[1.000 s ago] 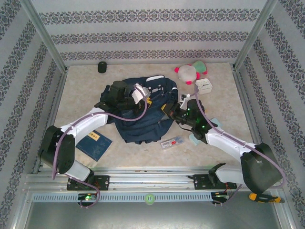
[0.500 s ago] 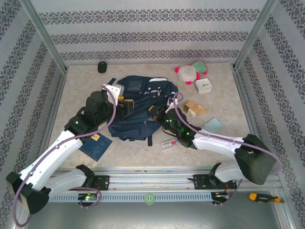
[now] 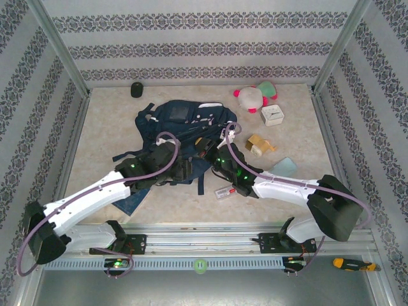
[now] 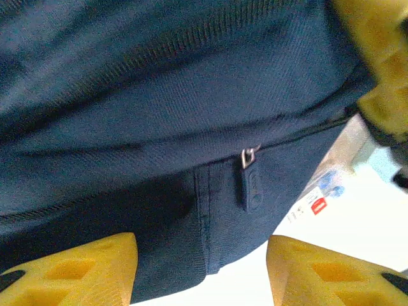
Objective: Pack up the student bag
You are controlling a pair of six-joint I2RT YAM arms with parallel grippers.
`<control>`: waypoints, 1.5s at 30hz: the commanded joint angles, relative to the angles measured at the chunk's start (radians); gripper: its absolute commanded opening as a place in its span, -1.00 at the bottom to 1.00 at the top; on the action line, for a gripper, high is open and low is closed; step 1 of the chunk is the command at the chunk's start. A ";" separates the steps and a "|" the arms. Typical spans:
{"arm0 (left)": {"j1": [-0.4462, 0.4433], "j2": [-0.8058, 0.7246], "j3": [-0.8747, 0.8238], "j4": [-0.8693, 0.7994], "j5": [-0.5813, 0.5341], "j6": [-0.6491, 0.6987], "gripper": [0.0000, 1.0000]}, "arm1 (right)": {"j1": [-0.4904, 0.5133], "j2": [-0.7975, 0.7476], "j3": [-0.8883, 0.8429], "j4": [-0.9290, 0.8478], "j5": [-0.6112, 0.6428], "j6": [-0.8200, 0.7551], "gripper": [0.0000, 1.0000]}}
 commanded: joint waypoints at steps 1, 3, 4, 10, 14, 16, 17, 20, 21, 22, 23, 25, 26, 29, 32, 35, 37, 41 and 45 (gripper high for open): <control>-0.029 0.018 0.039 -0.012 -0.075 -0.081 0.11 | 0.011 -0.009 0.061 0.124 0.034 -0.025 -1.00; -0.037 0.038 0.040 0.005 -0.091 -0.094 0.11 | 0.011 -0.010 0.063 0.125 0.031 -0.025 -1.00; -0.042 0.048 0.040 0.014 -0.096 -0.097 0.11 | 0.011 -0.009 0.064 0.125 0.027 -0.025 -1.00; -0.067 0.081 0.051 0.102 -0.153 -0.130 -0.01 | 0.015 -0.003 0.073 0.124 0.011 -0.021 -1.00; -0.093 0.099 0.071 0.150 -0.194 -0.113 -0.04 | 0.018 0.001 0.075 0.124 0.007 -0.014 -1.00; -0.098 0.102 0.063 0.172 -0.214 -0.110 -0.03 | 0.019 0.004 0.076 0.124 0.003 -0.011 -1.00; -0.099 0.109 0.063 0.173 -0.225 -0.107 -0.03 | 0.018 0.004 0.076 0.125 0.000 -0.011 -1.00; -0.099 0.137 0.075 0.153 -0.268 -0.097 -0.04 | 0.020 0.003 0.079 0.125 -0.008 -0.009 -1.00; -0.098 0.147 0.076 0.141 -0.283 -0.101 -0.07 | 0.020 0.002 0.079 0.125 -0.010 -0.008 -1.00; -0.098 0.156 0.078 0.132 -0.300 -0.107 -0.11 | 0.020 -0.002 0.079 0.125 -0.011 -0.010 -1.00; -0.097 0.162 0.074 0.134 -0.312 -0.107 -0.17 | 0.020 -0.003 0.079 0.125 -0.014 -0.011 -1.00; -0.097 0.171 0.071 0.128 -0.331 -0.106 -0.34 | 0.020 -0.008 0.079 0.124 -0.017 -0.013 -1.00; -0.097 0.176 0.072 0.118 -0.341 -0.107 -0.44 | 0.020 -0.014 0.078 0.124 -0.017 -0.017 -1.00; -0.096 0.176 0.080 0.078 -0.344 -0.105 -0.74 | 0.016 -0.028 0.076 0.106 -0.020 -0.030 -1.00; -0.095 0.148 0.068 0.055 -0.327 -0.096 -1.00 | -0.003 -0.040 0.067 0.085 -0.035 -0.030 -1.00; -0.091 0.108 0.041 0.032 -0.312 -0.092 -1.00 | -0.025 -0.048 0.057 0.077 -0.056 -0.027 -1.00; -0.086 0.077 0.021 0.021 -0.297 -0.083 -1.00 | -0.042 -0.058 0.051 0.064 -0.072 -0.028 -1.00; -0.068 0.005 -0.029 0.006 -0.273 -0.026 -1.00 | -0.118 -0.078 0.044 0.039 -0.177 -0.033 -1.00; -0.024 -0.071 -0.089 -0.009 -0.247 0.061 -1.00 | -0.213 -0.102 0.032 0.002 -0.320 -0.027 -1.00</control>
